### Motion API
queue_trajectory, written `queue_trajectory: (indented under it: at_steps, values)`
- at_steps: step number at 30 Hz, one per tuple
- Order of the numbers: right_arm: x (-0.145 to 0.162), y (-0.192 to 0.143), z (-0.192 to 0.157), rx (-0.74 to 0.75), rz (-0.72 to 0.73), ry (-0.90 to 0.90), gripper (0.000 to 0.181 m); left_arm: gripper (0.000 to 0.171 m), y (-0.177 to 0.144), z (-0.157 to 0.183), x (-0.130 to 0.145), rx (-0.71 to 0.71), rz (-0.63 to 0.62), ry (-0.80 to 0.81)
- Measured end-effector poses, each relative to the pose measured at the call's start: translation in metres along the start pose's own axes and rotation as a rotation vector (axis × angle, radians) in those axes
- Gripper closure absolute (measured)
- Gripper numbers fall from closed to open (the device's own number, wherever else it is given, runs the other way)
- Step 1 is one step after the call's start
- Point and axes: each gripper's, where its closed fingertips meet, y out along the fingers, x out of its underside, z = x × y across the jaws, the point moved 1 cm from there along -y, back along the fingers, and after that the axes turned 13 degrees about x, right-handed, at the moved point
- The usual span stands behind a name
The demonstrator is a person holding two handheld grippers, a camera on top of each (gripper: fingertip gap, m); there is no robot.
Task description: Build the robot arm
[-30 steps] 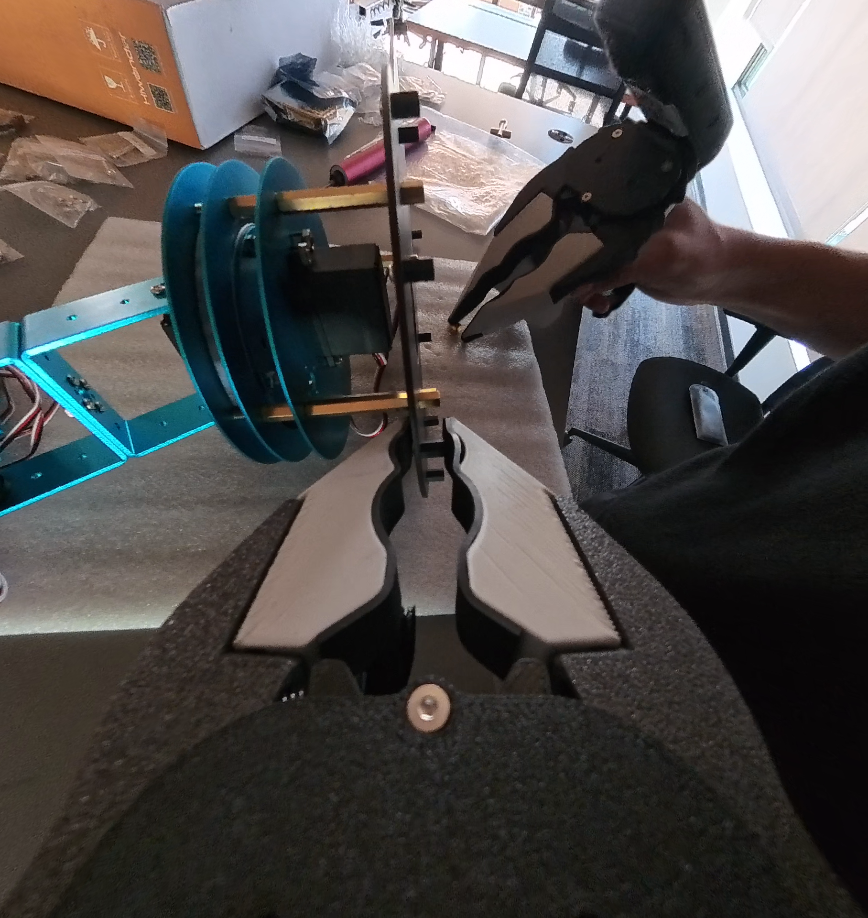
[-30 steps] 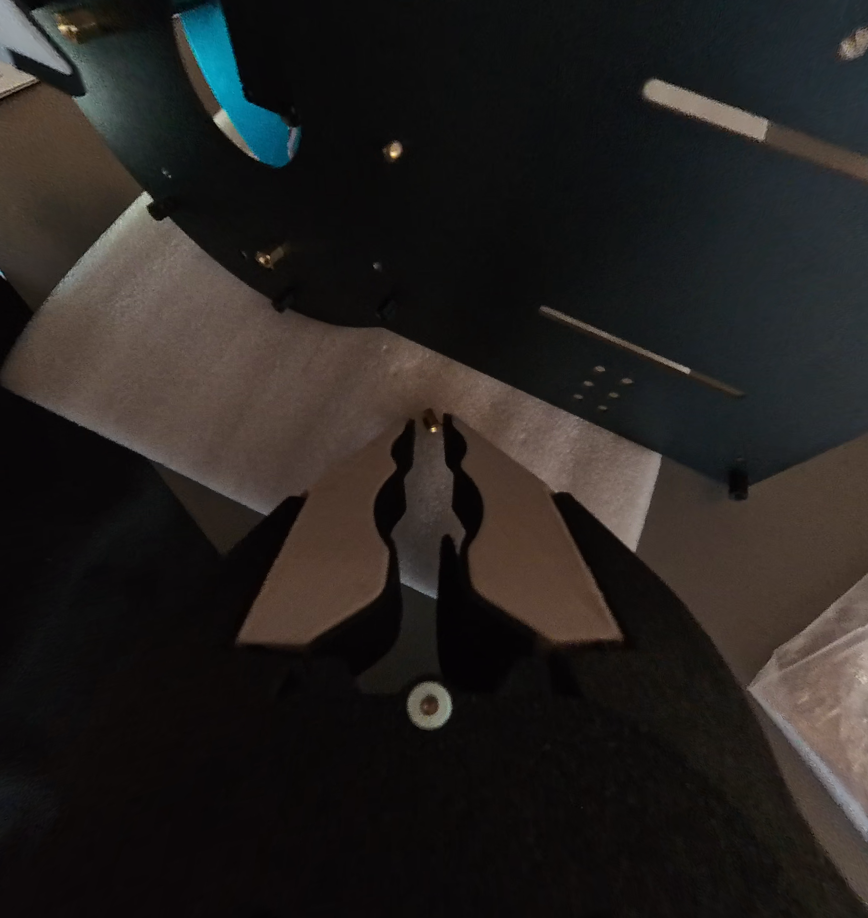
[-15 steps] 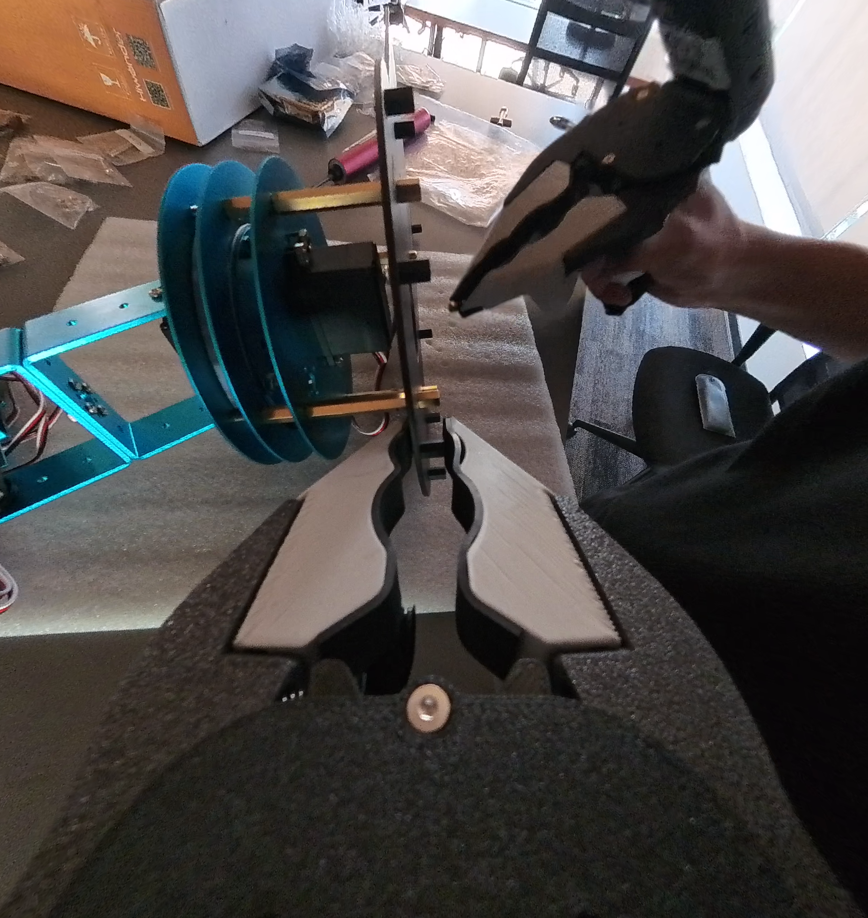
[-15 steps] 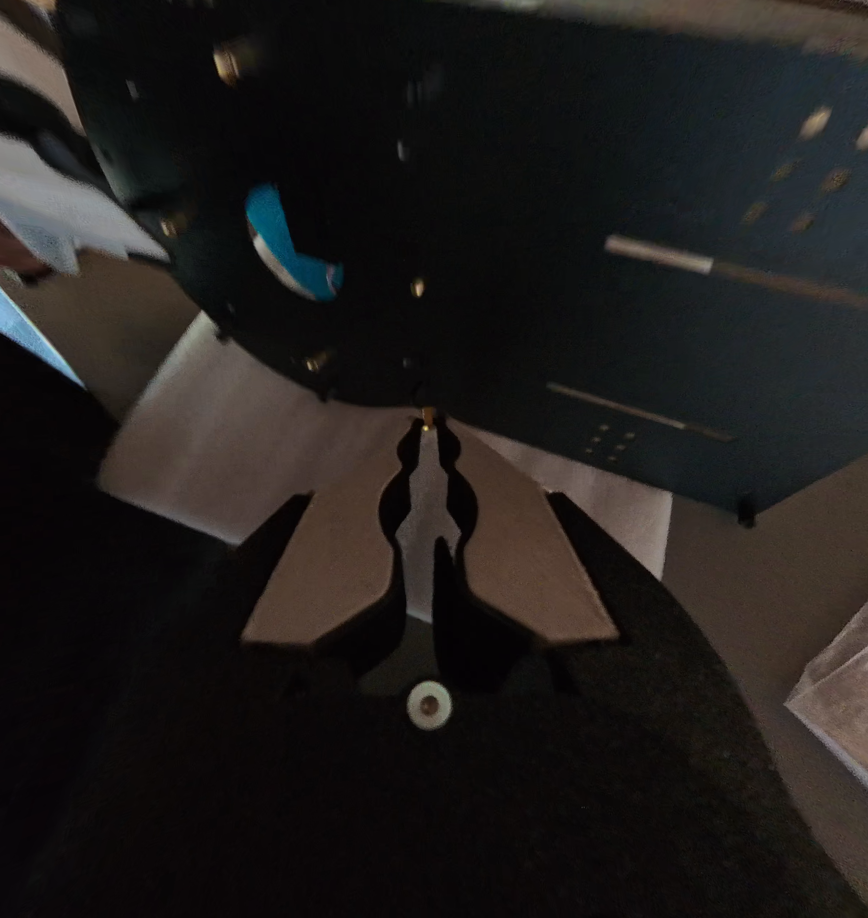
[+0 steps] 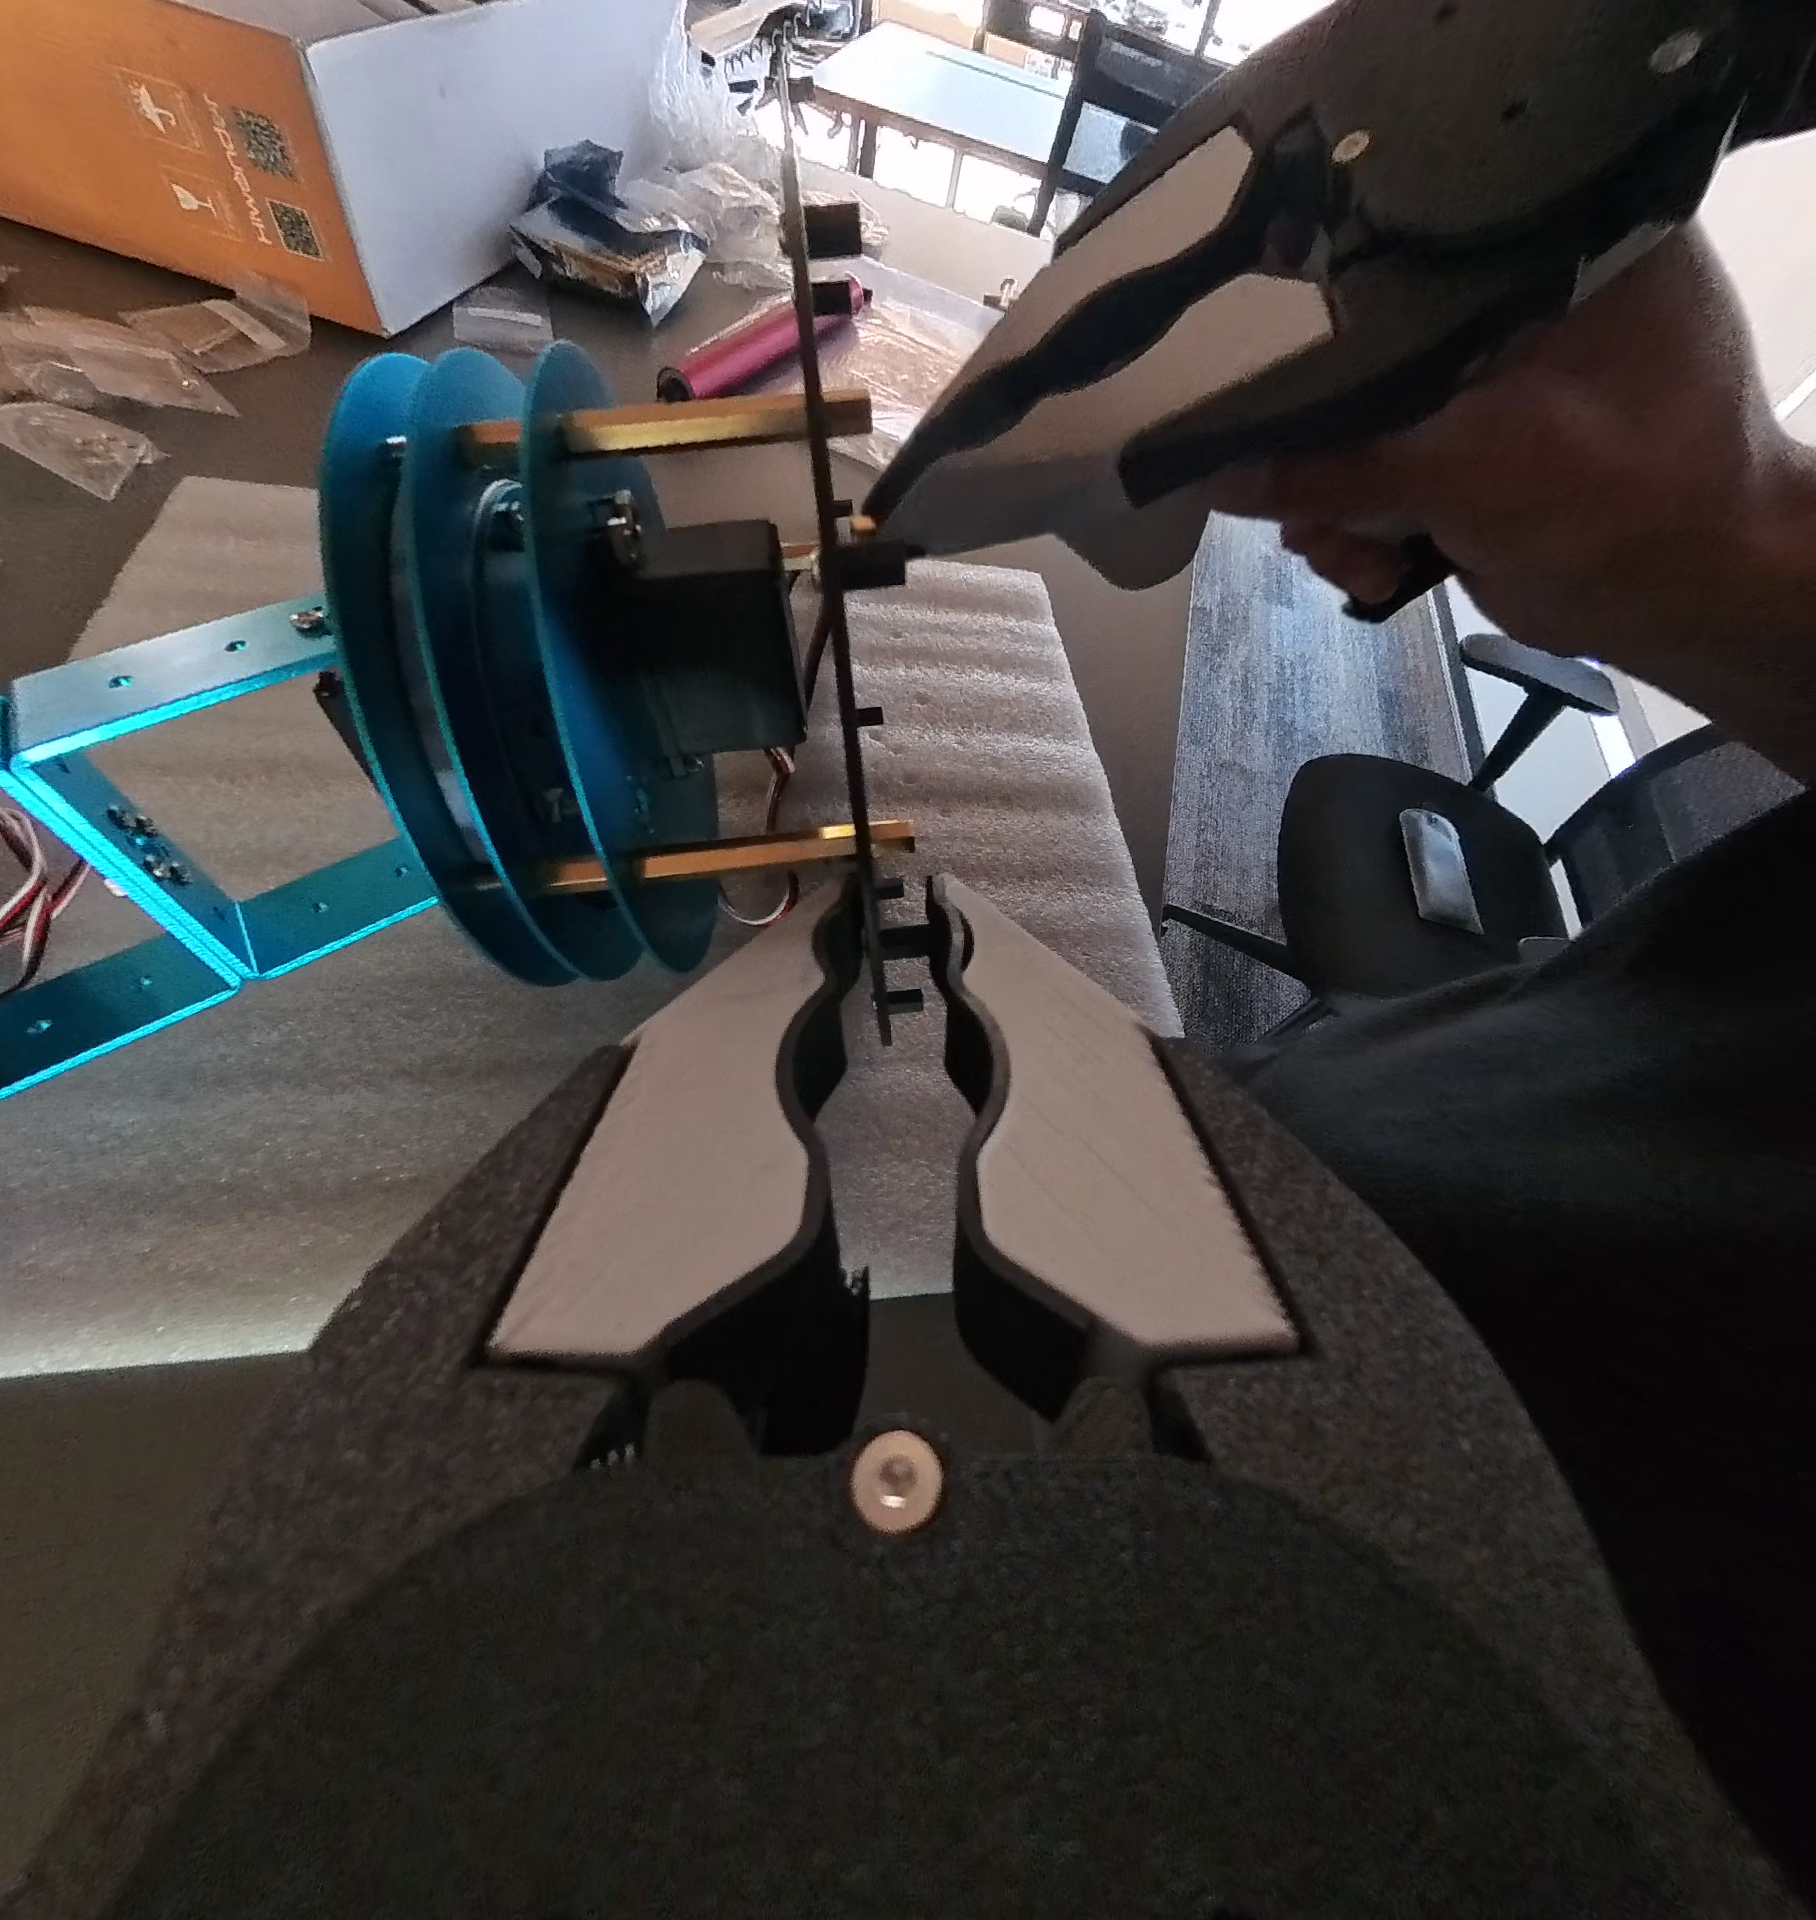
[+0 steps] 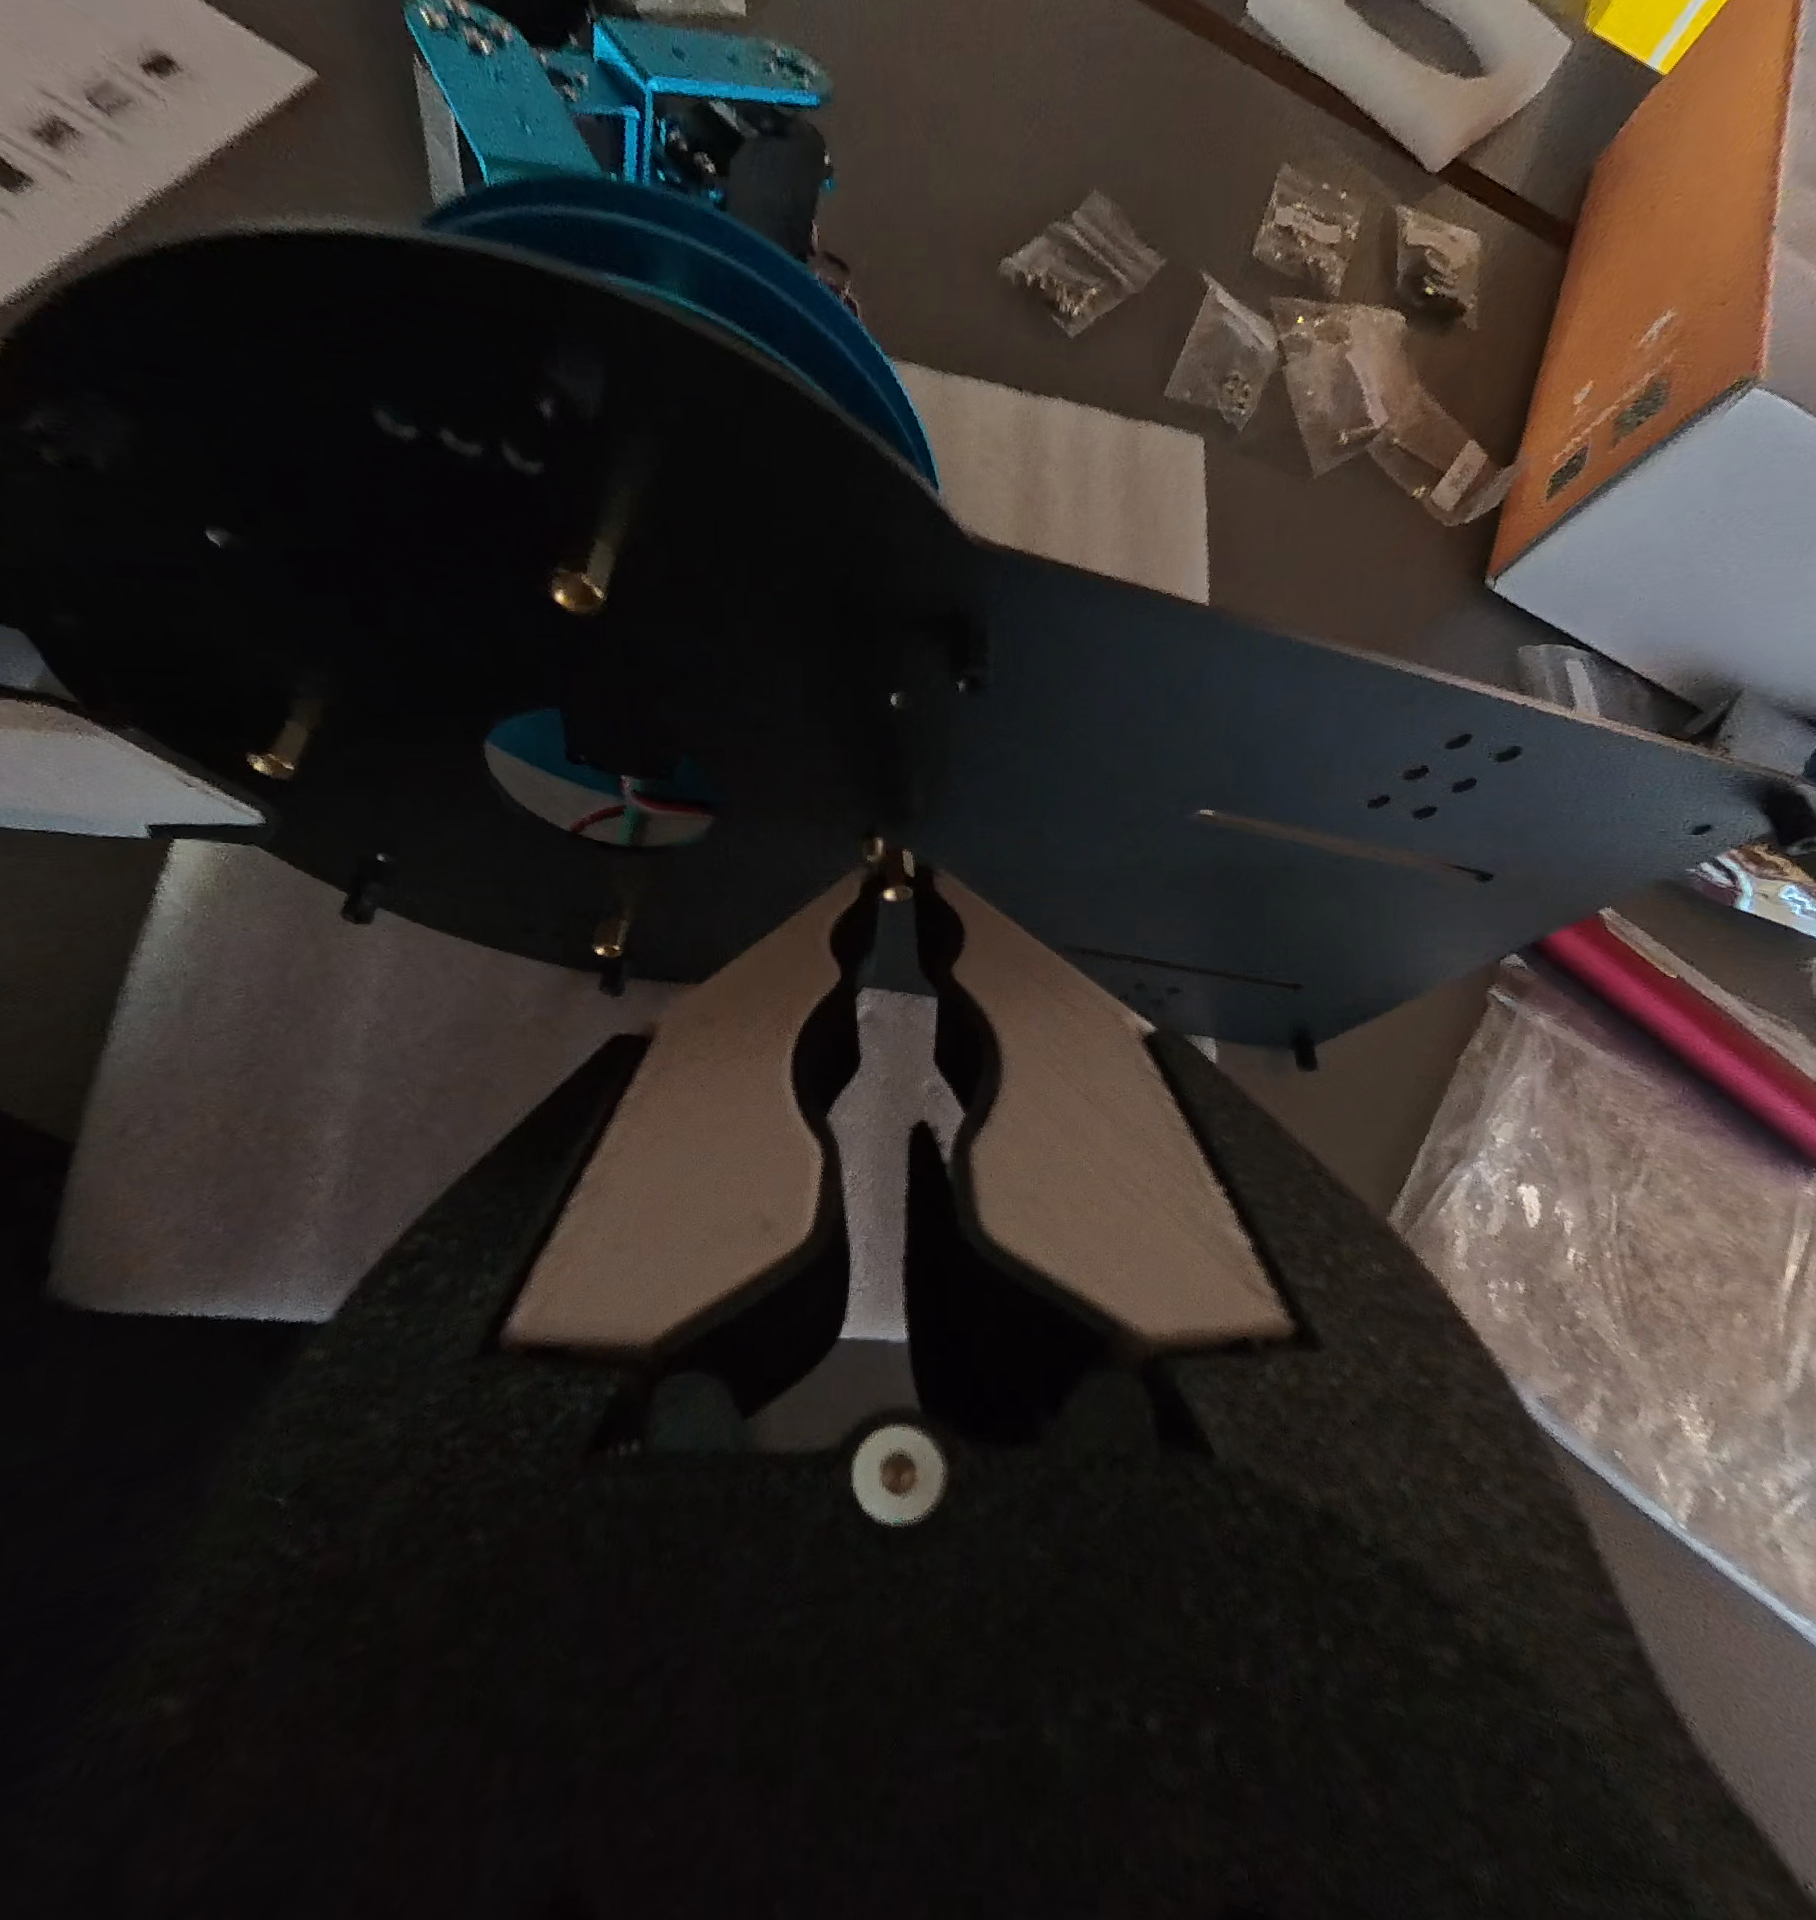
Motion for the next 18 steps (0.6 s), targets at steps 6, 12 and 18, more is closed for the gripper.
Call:
queue_trajectory:
  at_steps: [6,12,18]
  values:
    - [0.0018,0.0013,-0.0044,0.015,-0.024,-0.035,0.175,0.161,0.0000,0.0000,-0.0003,0.003,0.010,0.013]
    - [0.0016,0.0044,-0.0057,0.022,-0.044,-0.033,0.175,0.161,-0.0001,0.0000,-0.0005,0.011,0.022,0.016]
    - [0.0017,0.0044,-0.0065,-0.027,-0.079,0.033,0.175,0.161,-0.0003,0.0000,-0.0003,0.012,0.022,0.023]
